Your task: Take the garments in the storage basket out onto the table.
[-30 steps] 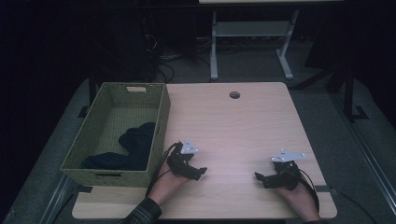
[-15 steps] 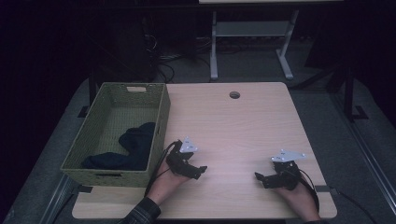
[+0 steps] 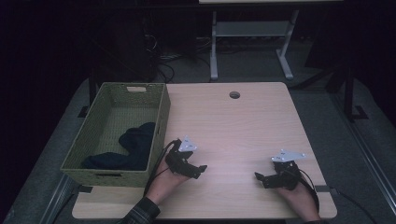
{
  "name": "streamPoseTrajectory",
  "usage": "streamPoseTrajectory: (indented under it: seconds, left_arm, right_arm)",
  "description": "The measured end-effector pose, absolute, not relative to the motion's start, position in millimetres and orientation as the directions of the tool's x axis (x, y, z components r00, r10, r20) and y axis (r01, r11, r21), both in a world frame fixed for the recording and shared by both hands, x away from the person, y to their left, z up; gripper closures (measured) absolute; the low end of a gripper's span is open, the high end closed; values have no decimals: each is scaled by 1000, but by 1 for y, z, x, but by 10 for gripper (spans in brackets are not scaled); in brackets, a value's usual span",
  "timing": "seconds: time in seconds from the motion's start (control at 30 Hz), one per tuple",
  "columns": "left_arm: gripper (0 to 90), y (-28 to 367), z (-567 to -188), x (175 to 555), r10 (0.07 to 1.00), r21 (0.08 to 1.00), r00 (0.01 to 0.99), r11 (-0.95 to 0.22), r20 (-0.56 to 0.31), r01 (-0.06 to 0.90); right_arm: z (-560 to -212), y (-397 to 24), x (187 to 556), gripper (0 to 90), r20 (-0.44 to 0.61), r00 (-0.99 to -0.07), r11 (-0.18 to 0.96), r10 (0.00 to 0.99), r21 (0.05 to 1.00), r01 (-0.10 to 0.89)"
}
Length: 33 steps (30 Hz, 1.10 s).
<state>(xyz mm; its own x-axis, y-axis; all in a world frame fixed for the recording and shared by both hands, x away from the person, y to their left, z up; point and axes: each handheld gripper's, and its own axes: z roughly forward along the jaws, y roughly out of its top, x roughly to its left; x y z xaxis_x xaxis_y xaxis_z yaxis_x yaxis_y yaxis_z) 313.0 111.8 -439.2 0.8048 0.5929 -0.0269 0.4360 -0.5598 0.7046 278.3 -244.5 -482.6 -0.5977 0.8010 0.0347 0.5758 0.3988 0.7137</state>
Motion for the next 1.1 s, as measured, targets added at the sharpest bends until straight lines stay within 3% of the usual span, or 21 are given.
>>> streamPoseTrajectory:
  seconds: [1.1]
  left_arm:
    - [136, 112, -421, 313, 583, 702, 812, -562, -41, 438]
  right_arm:
    - [-482, -244, 278, 71, 36, -597, 398, 801, 713, 578]
